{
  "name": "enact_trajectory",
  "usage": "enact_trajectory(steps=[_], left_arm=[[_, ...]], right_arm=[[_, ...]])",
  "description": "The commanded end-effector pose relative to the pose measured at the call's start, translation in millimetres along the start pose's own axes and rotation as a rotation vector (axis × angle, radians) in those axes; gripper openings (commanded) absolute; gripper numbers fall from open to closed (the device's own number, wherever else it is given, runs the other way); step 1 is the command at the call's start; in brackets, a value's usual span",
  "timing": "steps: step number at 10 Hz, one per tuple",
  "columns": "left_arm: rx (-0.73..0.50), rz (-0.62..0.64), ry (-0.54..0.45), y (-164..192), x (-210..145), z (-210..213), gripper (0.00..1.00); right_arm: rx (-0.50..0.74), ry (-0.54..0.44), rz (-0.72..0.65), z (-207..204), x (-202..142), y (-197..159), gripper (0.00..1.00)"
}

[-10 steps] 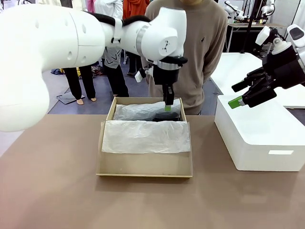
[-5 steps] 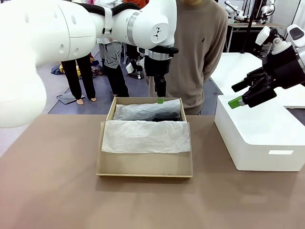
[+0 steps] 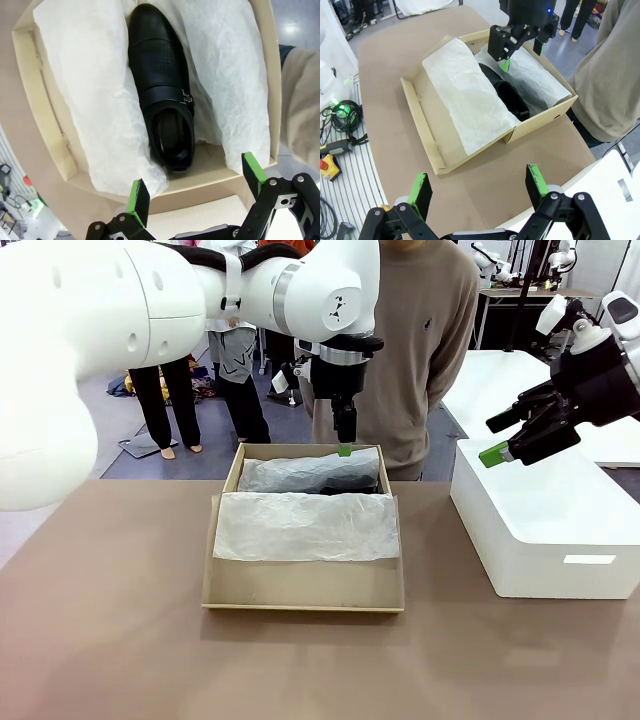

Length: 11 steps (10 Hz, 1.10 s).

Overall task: Pack the shoes into the box.
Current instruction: Close the Shoes Box.

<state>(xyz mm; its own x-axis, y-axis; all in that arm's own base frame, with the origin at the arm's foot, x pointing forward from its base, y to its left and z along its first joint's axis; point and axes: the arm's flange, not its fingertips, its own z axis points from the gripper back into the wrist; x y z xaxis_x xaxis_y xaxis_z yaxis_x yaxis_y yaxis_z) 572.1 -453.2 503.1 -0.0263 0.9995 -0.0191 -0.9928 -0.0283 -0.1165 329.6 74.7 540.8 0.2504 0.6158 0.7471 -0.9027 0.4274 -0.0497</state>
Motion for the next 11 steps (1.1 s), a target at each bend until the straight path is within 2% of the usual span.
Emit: enact_trajectory(steps=[1,5,6,8,10,11], left_arm=[[-0.008,0.016,-0.012,0,3,5,1.0],[0.0,0.001,0.0,0,1,0,1.0],[-0.029,-0.125,0.036,2,9,14,1.0],[-0.096,-0.355,0.021,-3,41,34,1.0],[-0.1,-0.536,0.055,-13,72,50,1.0],[-0.096,-0.678,0.088,-16,90,58,1.0]], right_arm=[[0.017,-0.029,0.02,-1,1,-4,1.0],[0.017,-0.029,0.02,-1,1,-4,1.0],[0.017,-0.029,0.02,-1,1,-4,1.0],[0.017,-0.029,0.02,-1,1,-4,1.0],[0.017,-0.029,0.02,-1,1,-4,1.0],[0.017,-0.029,0.02,-1,1,-4,1.0]])
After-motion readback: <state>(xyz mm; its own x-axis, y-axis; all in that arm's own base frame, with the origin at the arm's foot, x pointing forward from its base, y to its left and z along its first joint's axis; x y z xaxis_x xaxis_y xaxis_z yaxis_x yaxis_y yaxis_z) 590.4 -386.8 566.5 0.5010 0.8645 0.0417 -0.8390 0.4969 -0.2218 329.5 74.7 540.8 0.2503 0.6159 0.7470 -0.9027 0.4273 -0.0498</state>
